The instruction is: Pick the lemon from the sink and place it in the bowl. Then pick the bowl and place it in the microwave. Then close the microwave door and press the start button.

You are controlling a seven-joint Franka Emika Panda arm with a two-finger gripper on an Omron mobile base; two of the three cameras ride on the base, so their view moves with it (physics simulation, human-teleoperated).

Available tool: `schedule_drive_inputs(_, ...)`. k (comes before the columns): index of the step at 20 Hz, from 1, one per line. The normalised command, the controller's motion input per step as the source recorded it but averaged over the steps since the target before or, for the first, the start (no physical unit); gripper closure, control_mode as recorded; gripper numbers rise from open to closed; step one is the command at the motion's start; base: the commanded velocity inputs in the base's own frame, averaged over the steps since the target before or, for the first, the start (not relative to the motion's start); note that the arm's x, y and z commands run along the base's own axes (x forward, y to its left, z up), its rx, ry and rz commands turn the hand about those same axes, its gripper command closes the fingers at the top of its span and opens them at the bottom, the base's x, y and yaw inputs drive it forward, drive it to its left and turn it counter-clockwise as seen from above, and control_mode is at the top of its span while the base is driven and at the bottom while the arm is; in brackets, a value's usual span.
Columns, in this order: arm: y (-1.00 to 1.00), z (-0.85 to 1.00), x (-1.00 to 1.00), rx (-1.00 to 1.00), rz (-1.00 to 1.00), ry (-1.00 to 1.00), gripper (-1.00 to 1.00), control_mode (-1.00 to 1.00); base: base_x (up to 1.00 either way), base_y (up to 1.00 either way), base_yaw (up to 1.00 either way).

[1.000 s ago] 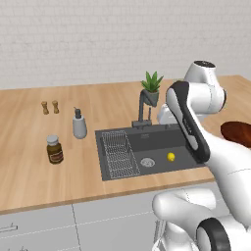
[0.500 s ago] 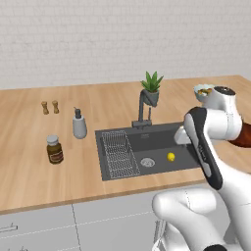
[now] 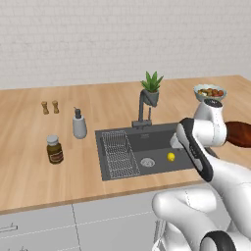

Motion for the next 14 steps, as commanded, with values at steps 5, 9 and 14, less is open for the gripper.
schedule_drive_inputs(5, -0.4, -0.41, 0.56, 0.01, 0.0, 0.05, -1.0, -1.0, 0.0, 0.0, 0.0)
schedule_drive_inputs(9, -0.19, -0.34, 0.46, 0.01, 0.0, 0.1, -1.0, -1.0, 0.0, 0.0, 0.0)
schedule_drive_inputs(14, -0.14, -0.28, 0.37, 0.05, 0.0, 0.08, -1.0, -1.0, 0.0, 0.0, 0.0)
